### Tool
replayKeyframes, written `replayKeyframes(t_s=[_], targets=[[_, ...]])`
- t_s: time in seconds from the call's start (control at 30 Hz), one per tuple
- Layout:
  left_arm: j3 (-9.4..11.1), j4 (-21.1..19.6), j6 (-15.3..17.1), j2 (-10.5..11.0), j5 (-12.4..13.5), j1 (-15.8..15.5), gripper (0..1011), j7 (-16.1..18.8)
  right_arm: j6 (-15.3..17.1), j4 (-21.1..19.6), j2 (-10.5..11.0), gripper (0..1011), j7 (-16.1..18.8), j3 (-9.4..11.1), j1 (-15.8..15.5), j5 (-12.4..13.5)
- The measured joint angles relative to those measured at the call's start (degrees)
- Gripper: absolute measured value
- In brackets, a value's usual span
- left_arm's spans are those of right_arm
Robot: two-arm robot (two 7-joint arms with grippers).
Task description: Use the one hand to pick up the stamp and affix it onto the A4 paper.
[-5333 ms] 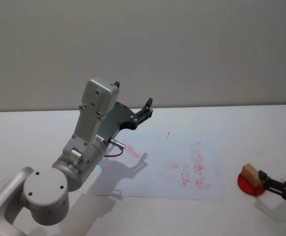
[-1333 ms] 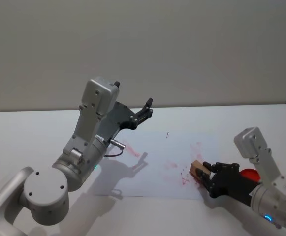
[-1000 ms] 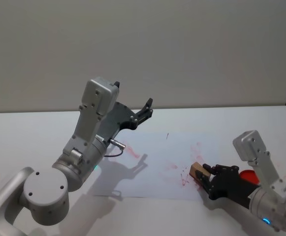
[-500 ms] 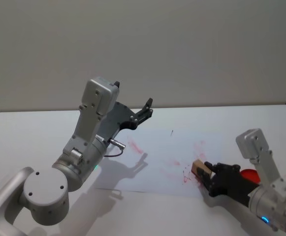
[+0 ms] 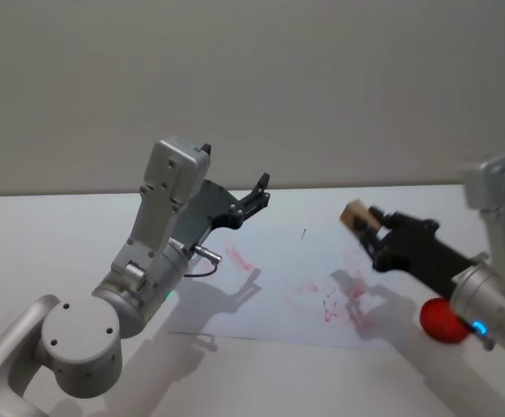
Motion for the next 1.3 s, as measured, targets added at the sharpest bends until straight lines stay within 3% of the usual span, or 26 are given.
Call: replayKeyframes(t_s=[0.3,0.57,0.9,1.3], targets=[[0.00,0.00,0.00,0.00,0.00,0.00,1001,0.00,1.51,-4.86,3.91,223,-2.73,3.45,-1.88,4.47],[0.00,0.00,0.00,0.00,0.00,0.00,1001,0.00,3.45,-6.79,8.47,223,-3.60,6.15,-5.30,6.31],[0.00,0.00,0.00,0.00,0.00,0.00,1001,0.01,4.98,-6.94,11.78,223,-2.59,7.50,-7.81,6.21],[0.00,0.00,0.00,0.00,0.00,0.00,1001,0.00,5.82,-5.72,13.31,223,-1.35,7.67,-9.08,4.62]])
